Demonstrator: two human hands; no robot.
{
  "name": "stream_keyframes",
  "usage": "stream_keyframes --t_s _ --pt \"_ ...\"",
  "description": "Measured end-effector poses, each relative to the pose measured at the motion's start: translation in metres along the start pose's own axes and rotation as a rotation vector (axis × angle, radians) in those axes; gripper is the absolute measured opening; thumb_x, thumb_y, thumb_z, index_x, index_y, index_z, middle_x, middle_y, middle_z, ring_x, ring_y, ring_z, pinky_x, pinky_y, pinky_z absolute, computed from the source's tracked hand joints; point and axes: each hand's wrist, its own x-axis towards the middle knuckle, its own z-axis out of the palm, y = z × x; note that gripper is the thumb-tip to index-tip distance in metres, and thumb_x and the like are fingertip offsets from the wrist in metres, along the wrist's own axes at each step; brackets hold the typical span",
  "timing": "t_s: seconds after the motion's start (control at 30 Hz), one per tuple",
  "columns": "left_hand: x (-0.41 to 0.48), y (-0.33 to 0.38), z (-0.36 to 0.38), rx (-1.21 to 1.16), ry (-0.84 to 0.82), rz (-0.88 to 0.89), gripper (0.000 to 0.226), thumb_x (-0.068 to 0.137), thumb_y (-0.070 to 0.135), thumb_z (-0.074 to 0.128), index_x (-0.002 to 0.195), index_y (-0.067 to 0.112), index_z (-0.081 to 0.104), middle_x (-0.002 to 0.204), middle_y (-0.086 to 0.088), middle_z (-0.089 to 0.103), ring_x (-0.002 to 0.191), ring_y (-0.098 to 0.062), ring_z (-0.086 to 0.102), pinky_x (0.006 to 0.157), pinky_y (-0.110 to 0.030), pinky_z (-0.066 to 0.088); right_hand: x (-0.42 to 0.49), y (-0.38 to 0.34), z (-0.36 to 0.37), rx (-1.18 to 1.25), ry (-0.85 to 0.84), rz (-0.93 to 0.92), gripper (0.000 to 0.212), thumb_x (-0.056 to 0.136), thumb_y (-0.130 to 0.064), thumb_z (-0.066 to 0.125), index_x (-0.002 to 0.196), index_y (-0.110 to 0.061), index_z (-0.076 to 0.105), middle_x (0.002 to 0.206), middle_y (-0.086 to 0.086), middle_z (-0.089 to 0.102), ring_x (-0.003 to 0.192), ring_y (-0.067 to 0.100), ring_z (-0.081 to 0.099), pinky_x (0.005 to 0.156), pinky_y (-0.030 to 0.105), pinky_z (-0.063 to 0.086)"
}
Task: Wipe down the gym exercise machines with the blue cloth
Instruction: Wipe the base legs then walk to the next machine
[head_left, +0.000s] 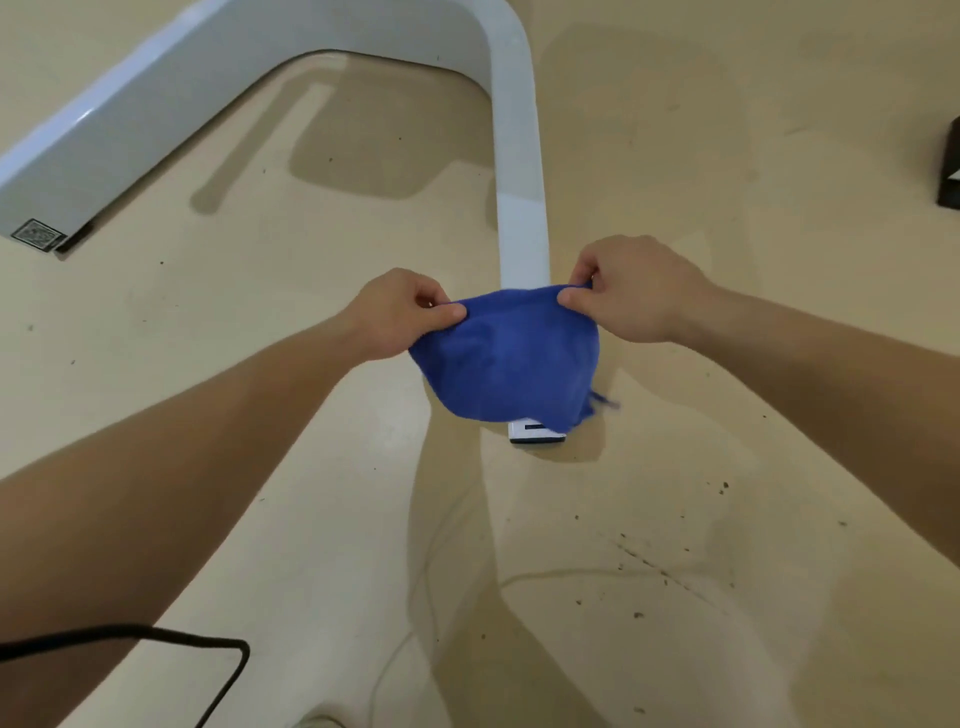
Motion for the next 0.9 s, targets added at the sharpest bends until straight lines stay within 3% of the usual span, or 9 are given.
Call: stream_keyframes --t_s 0.1,0.2,0.3,0.4,0.5,0.6,0.7,0.77,0.9 --pt "0.008 0.006 0.018 0.095 0.273 0.002 0.015 0.094 0.037 0.06 0.098 0.023 0.066 0.094 0.003 0.064 0.087 -0.018 0.06 0.072 -0.028 0.043 0.002 0.005 0.013 0.016 0.165 0.056 0.018 0.096 -0.04 0.051 0.108 -0.028 0.057 0.093 -0.006 0.066 0.089 0.022 0.061 0.07 0.033 0.045" --pt "-0.004 0.017 0.045 -0.066 0.523 -0.001 0.033 0.095 0.034 0.054 0.124 0.018 0.054 0.12 0.0 0.053 0.103 -0.018 0.056 0.086 -0.033 0.046 -0.003 0.007 0.025 0.249 0.253 0.078 0.039 0.098 -0.036 0.049 0.135 -0.025 0.043 0.096 -0.008 0.066 0.084 0.018 0.062 0.073 0.034 0.046" --pt "-0.027 0.03 0.083 -0.333 0.349 -0.064 0.04 0.1 0.04 0.047 0.133 0.017 0.047 0.128 0.004 0.055 0.112 -0.012 0.057 0.097 -0.033 0.045 -0.014 0.007 0.05 0.451 0.186 0.085 0.043 0.101 -0.037 0.044 0.14 -0.019 0.043 0.114 -0.008 0.061 0.097 0.014 0.061 0.083 0.03 0.043" --pt "-0.031 0.04 0.097 -0.504 0.212 0.005 0.009 0.104 0.037 0.039 0.108 0.036 0.047 0.098 0.021 0.059 0.083 0.007 0.058 0.075 -0.015 0.047 -0.014 -0.001 0.068 0.634 0.071 0.043 0.036 0.103 -0.041 0.035 0.131 -0.024 0.05 0.124 -0.007 0.06 0.108 0.012 0.058 0.096 0.033 0.045" --pt "-0.013 0.054 0.094 -0.532 0.208 0.036 0.024 0.106 0.032 0.033 0.124 0.029 0.049 0.094 0.022 0.056 0.08 0.007 0.056 0.063 -0.001 0.04 -0.003 -0.014 0.078 0.8 0.04 0.075 0.038 0.106 -0.04 0.028 0.139 -0.03 0.043 0.118 -0.012 0.06 0.103 0.003 0.058 0.087 0.021 0.043" --pt "0.01 0.058 0.09 -0.573 0.24 0.01 0.035 0.107 0.033 0.032 0.135 0.019 0.047 0.103 0.014 0.06 0.089 0.002 0.059 0.073 -0.009 0.044 0.018 -0.021 0.077 0.874 0.122 0.112 0.039 0.107 -0.039 0.028 0.141 -0.027 0.041 0.11 -0.012 0.059 0.094 -0.003 0.058 0.075 0.01 0.042" --pt "0.037 0.058 0.079 -0.607 0.241 -0.006 0.036 0.106 0.035 0.032 0.134 0.021 0.049 0.112 0.005 0.066 0.099 -0.01 0.064 0.089 -0.03 0.051 0.05 -0.024 0.068 0.914 0.141 0.155 0.046 0.1 -0.049 0.031 0.138 -0.027 0.044 0.115 -0.005 0.064 0.101 0.013 0.064 0.093 0.036 0.051" --pt "0.046 0.06 0.076 -0.629 0.249 -0.01 0.035 0.105 0.035 0.032 0.133 0.022 0.049 0.112 0.005 0.066 0.099 -0.01 0.065 0.089 -0.031 0.051 0.062 -0.025 0.066 0.957 0.157 0.188 0.049 0.098 -0.05 0.033 0.137 -0.024 0.046 0.115 -0.003 0.065 0.102 0.016 0.065 0.096 0.043 0.052" --pt "0.015 0.054 0.093 -0.644 0.255 0.067 0.033 0.107 0.028 0.032 0.137 0.023 0.043 0.114 0.011 0.064 0.101 -0.002 0.063 0.085 -0.018 0.047 0.028 -0.024 0.079 0.902 0.138 0.088 0.04 0.107 -0.035 0.031 0.145 -0.023 0.035 0.112 -0.017 0.059 0.099 -0.005 0.059 0.084 0.011 0.045"
